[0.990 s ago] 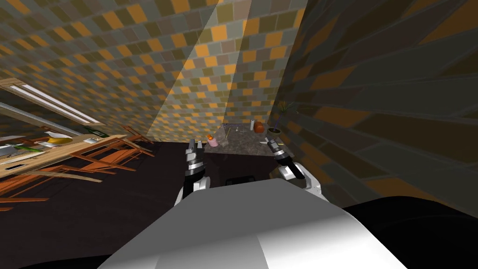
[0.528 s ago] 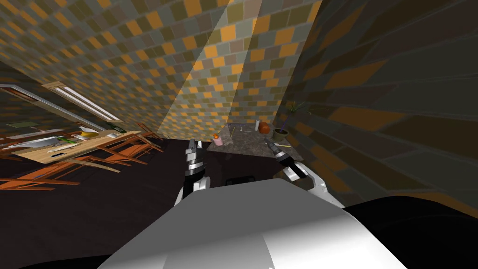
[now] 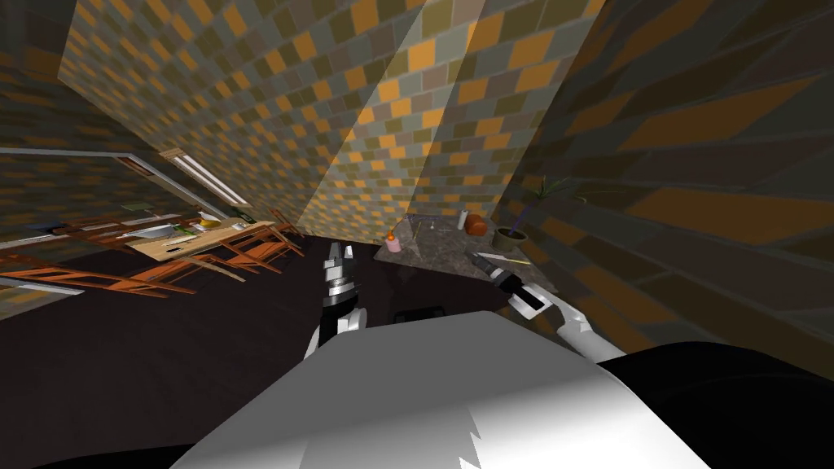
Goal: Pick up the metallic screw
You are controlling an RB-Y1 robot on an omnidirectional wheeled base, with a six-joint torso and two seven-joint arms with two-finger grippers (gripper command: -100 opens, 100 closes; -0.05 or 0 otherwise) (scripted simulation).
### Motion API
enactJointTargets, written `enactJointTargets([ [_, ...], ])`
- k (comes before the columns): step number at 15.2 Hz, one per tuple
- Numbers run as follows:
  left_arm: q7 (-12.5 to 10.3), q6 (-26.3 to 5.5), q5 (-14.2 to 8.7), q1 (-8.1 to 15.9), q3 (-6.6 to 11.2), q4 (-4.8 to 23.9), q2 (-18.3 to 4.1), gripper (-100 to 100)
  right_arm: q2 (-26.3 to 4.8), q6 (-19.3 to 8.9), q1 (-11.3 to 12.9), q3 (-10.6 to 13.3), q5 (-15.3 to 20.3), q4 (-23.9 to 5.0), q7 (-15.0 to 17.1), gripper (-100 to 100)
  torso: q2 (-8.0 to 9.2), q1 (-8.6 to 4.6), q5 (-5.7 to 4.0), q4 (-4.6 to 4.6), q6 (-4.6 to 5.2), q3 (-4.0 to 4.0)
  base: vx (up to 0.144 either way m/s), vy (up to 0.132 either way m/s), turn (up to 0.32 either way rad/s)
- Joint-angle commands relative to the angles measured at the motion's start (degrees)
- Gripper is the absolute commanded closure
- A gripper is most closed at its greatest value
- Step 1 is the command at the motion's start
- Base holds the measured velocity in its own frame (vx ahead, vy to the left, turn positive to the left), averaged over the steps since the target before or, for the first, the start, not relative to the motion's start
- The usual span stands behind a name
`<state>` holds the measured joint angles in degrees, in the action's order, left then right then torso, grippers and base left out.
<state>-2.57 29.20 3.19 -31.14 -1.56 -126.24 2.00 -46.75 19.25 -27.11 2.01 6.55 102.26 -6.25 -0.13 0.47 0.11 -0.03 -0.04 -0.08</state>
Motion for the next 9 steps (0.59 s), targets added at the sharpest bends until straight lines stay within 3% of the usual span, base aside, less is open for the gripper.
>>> enactJointTargets([
  [1,0.00,0.00,0.00,0.00,0.00,0.00,0.00,0,-2.82,-0.60,-0.20,0.41,0.92,-2.39,-0.69,-100,0.00,0.00,0.00,0.00,0.00,0.00,0.042,0.106,0.137],
  [3,0.00,0.00,0.00,0.00,0.00,0.00,0.00,0,-5.54,-0.94,-0.36,0.82,1.92,-5.08,-1.28,-100,0.01,0.00,0.01,0.00,0.00,0.01,0.032,0.108,0.164],
  [4,0.00,0.00,0.00,0.00,0.00,0.00,0.00,0,-5.54,-0.94,-0.36,0.82,1.92,-5.08,-1.28,-100,0.04,-0.02,0.01,0.01,0.02,0.02,0.020,0.067,0.050],
  [7,0.00,0.00,0.00,0.00,0.00,0.00,0.00,0,-10.11,-1.61,-0.73,1.74,3.96,-9.53,-2.48,-100,0.08,-0.11,-0.02,0.02,0.01,0.04,0.027,0.085,0.172],
  [9,0.00,0.00,0.00,0.00,0.00,0.00,0.00,0,-10.81,-1.61,-0.73,1.74,3.96,-10.48,-2.48,-100,0.06,-0.05,0.00,0.02,0.02,0.04,0.037,0.085,0.090],
])
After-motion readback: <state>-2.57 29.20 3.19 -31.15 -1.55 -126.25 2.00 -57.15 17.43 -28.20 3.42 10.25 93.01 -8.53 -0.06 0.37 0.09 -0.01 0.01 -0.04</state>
